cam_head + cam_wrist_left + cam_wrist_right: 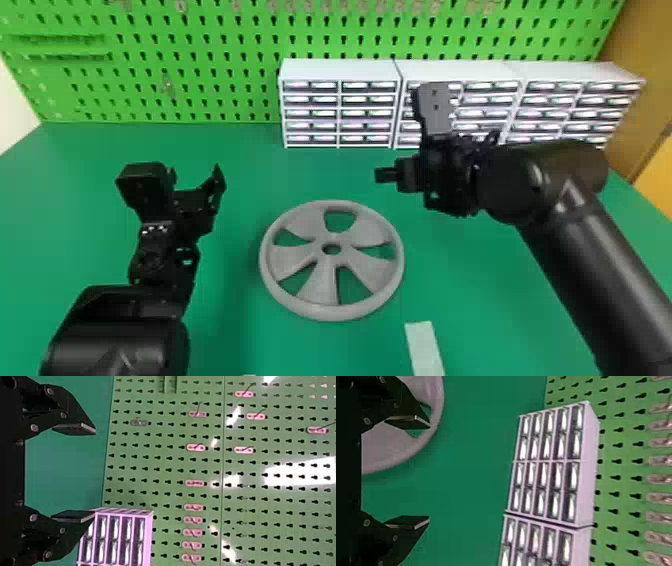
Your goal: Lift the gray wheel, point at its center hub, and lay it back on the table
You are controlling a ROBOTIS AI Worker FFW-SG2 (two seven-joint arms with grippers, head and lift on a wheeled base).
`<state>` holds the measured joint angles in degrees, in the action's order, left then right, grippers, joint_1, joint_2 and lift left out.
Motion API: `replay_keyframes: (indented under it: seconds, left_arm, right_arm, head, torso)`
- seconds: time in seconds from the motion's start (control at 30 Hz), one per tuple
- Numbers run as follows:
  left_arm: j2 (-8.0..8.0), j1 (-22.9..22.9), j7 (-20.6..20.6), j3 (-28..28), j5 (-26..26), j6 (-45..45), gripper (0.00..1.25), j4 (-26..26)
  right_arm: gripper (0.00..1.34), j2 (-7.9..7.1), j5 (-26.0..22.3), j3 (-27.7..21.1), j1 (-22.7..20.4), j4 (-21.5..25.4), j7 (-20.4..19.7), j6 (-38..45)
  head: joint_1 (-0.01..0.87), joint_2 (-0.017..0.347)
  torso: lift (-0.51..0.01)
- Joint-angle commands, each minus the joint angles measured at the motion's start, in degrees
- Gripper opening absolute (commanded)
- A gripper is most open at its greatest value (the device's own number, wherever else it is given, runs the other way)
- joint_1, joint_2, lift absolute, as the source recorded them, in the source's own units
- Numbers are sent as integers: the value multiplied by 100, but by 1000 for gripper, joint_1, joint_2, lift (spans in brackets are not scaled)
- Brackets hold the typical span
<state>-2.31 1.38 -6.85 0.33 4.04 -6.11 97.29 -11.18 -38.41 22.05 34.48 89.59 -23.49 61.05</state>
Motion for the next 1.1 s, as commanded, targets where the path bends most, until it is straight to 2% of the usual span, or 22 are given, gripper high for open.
replay_keyframes:
  seconds: [0.0, 0.23, 0.4, 0.83, 1.07]
  left_arm:
    - [-33, -6, 0, -6, 0, -21, 746, 18]
    - [-95, -6, 0, -15, 9, -48, 746, 53]
    - [-130, -24, 0, -24, 18, -74, 746, 79]
    - [-200, -15, 0, -50, 35, -101, 746, 97]
    - [-218, 20, -9, -85, 44, -101, 746, 106]
  right_arm:
    - [913, 2, -747, 97, 191, -425, -138, 162]
    - [914, 20, -1423, 194, 428, -1067, -384, 338]
    - [914, 28, -1608, 229, 534, -1331, -490, 355]
    - [914, 20, -2100, 431, 868, -2420, -569, 364]
    - [914, -24, -2232, 528, 1079, -2772, -569, 399]
  head:
    - [692, 48]
    - [692, 48]
    - [692, 48]
    - [692, 48]
    - [692, 48]
  torso:
    - [-96]
    - [-96]
    - [-96]
    - [-96]
    - [-96]
